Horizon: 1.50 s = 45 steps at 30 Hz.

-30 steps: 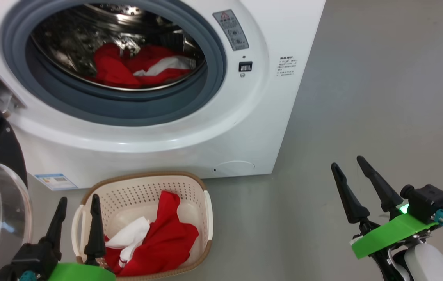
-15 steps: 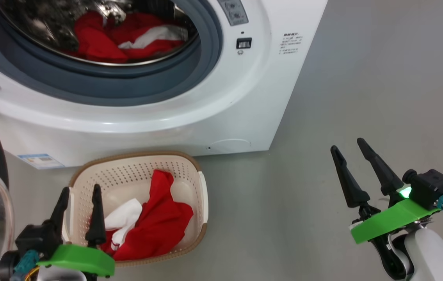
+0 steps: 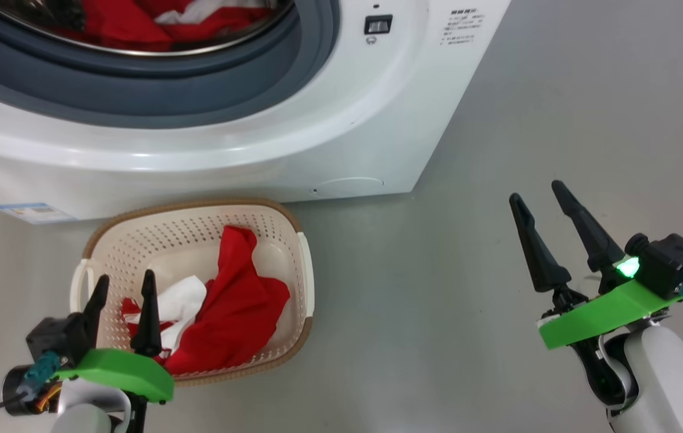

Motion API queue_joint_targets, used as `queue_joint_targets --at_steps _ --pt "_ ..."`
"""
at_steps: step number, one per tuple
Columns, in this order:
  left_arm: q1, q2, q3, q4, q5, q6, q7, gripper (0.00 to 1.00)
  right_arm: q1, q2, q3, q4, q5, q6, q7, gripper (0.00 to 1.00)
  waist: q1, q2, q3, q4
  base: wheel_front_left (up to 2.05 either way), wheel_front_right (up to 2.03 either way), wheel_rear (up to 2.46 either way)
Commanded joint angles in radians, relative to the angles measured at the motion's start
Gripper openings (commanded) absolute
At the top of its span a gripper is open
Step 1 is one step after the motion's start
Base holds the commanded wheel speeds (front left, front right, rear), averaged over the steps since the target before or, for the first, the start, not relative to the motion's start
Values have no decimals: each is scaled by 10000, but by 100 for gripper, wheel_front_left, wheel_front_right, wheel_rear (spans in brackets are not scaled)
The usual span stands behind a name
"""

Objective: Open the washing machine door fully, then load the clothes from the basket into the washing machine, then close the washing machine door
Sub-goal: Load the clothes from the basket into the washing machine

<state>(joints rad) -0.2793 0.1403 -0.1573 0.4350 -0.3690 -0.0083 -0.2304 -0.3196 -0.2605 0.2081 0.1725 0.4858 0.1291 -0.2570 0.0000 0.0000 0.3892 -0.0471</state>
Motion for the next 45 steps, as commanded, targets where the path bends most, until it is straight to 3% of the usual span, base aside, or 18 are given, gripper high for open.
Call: queue_joint_targets --at_steps 1,11,29,38,45 --pt "-356 273 261 102 -64 -119 -95 100 -150 -72 157 -286 -29 16 -48 100 0 0 308 -68 0 0 0" --pt "-1241 290 162 1581 -282 -435 18 100 -492 -51 158 -429 -82 16 -48 100 0 0 1094 -154 0 0 0" --pt "-3169 384 -233 5492 -747 -1118 -15 100 -1018 48 195 -513 -84 16 -48 100 0 0 2192 -581 0 0 0" --pt "-4090 425 -479 7000 -1233 -1214 292 100 -1261 90 161 -648 -123 16 -48 100 0 0 2855 -780 0 0 0" --pt "-4551 464 -1017 7411 -1665 -1221 623 100 -1461 174 207 -739 -170 16 -48 100 0 0 3320 -959 0 0 0"
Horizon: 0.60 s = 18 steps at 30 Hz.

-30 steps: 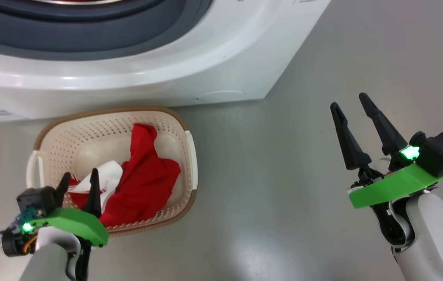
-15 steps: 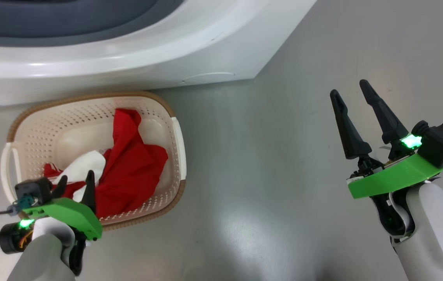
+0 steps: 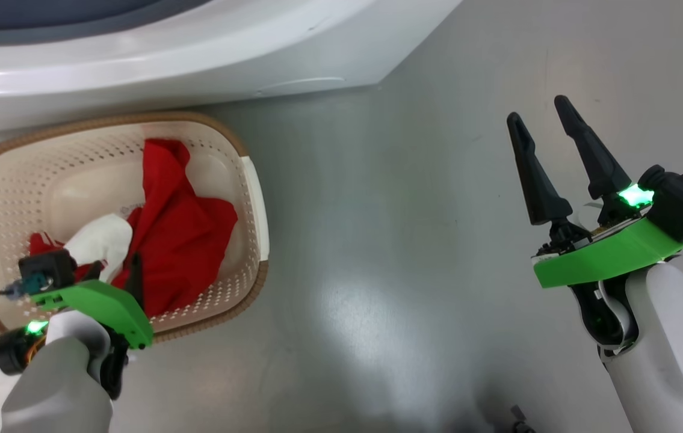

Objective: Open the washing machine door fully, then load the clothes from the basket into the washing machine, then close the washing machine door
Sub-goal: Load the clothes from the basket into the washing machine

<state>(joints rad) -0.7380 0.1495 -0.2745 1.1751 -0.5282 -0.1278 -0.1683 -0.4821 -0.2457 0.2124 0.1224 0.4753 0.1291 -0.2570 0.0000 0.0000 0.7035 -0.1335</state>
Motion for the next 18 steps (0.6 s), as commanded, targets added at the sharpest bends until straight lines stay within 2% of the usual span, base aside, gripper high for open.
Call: queue_joint_targets --at_steps 1,18 --pt "-34 395 87 64 -129 -26 55 100 144 36 166 -248 -72 16 -48 100 0 0 251 -113 0 0 0" --pt "-953 820 -741 723 -820 -28 1210 100 -93 152 167 -424 -174 16 -48 100 0 0 1149 -432 0 0 0"
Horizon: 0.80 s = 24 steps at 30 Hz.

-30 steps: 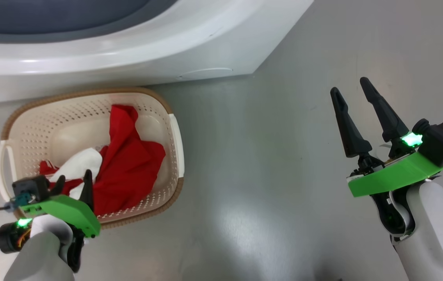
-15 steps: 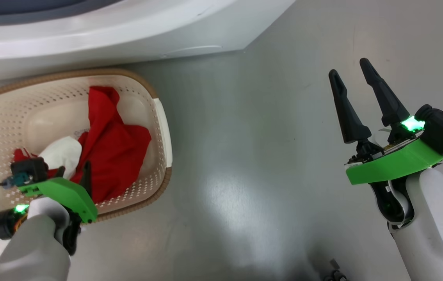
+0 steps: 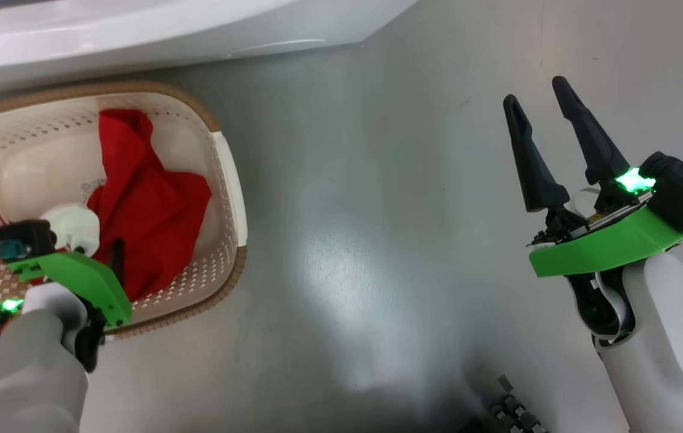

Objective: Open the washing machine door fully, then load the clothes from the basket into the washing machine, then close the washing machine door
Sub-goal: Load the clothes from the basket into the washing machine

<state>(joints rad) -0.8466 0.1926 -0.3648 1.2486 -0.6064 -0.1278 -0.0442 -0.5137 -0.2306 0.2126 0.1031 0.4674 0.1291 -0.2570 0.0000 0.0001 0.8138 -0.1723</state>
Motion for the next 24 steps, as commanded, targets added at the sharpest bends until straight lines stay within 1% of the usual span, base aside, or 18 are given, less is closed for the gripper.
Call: queue_joint_targets --at_steps 1,8,9,10,11,12,13,14,24 --pt "89 415 128 12 -61 -28 -1 100 214 15 174 -231 -96 16 -48 100 0 -1 78 -61 0 0 0" --pt "-160 457 -118 148 -176 -28 177 100 167 70 203 -258 -110 16 -48 100 0 -1 266 -130 0 0 0" --pt "-181 444 -147 165 -207 -28 248 88 161 74 198 -260 -115 16 -48 100 0 -1 278 -128 0 0 0" --pt "-199 443 -172 182 -234 -28 299 74 158 79 194 -257 -120 16 -48 100 0 -1 284 -126 0 0 0" --pt "-213 447 -201 199 -249 -28 330 56 153 86 192 -246 -124 16 -48 100 0 -1 284 -122 0 0 0" --pt "-222 450 -228 213 -265 -28 350 47 145 94 194 -233 -128 16 -48 100 0 -1 280 -119 0 0 0" --pt "-228 449 -269 236 -311 -28 369 34 125 111 204 -206 -133 16 -48 100 0 -1 261 -114 0 0 0" --pt "-229 448 -296 244 -330 -28 363 0 114 120 208 -196 -136 16 -48 100 0 -1 246 -108 0 0 0" --pt "-18 311 -496 59 -849 -28 204 0 58 131 240 -112 -117 16 -48 100 0 -1 -36 57 0 0 0"
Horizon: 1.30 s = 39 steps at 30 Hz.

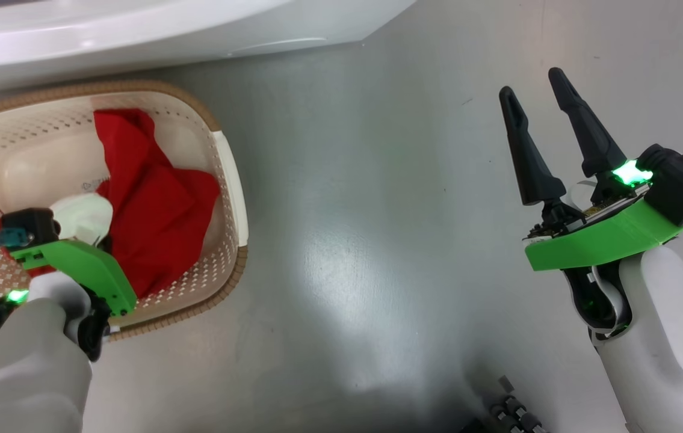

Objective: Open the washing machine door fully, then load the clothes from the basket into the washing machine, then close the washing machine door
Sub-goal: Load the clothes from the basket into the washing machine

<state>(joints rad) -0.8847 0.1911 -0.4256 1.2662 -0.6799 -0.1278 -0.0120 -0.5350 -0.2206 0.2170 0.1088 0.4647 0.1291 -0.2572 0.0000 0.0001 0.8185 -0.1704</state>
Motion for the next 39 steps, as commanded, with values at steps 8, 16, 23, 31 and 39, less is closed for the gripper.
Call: queue_joint_targets --at_steps 8,16,23,31,39 --pt "757 402 -217 -580 -619 -28 -489 0 344 -12 204 -70 -47 16 -46 100 0 -1 -590 129 0 0 0" --pt "1067 401 -544 -895 -1021 -29 -992 0 473 19 279 63 19 16 -46 100 0 -1 -1240 203 0 0 0" --pt "1469 510 -929 -1129 -1392 -29 -1479 0 667 4 328 245 106 16 -46 100 0 -1 -2006 282 0 0 0" --pt "1968 568 -1374 -1502 -1684 -29 -2079 0 965 -139 329 438 195 16 -46 100 0 -1 -2930 457 0 0 0" --pt "2603 682 -1688 -2064 -1876 -29 -2426 0 1362 -272 280 621 282 16 -46 100 0 -1 -3974 691 0 0 0"
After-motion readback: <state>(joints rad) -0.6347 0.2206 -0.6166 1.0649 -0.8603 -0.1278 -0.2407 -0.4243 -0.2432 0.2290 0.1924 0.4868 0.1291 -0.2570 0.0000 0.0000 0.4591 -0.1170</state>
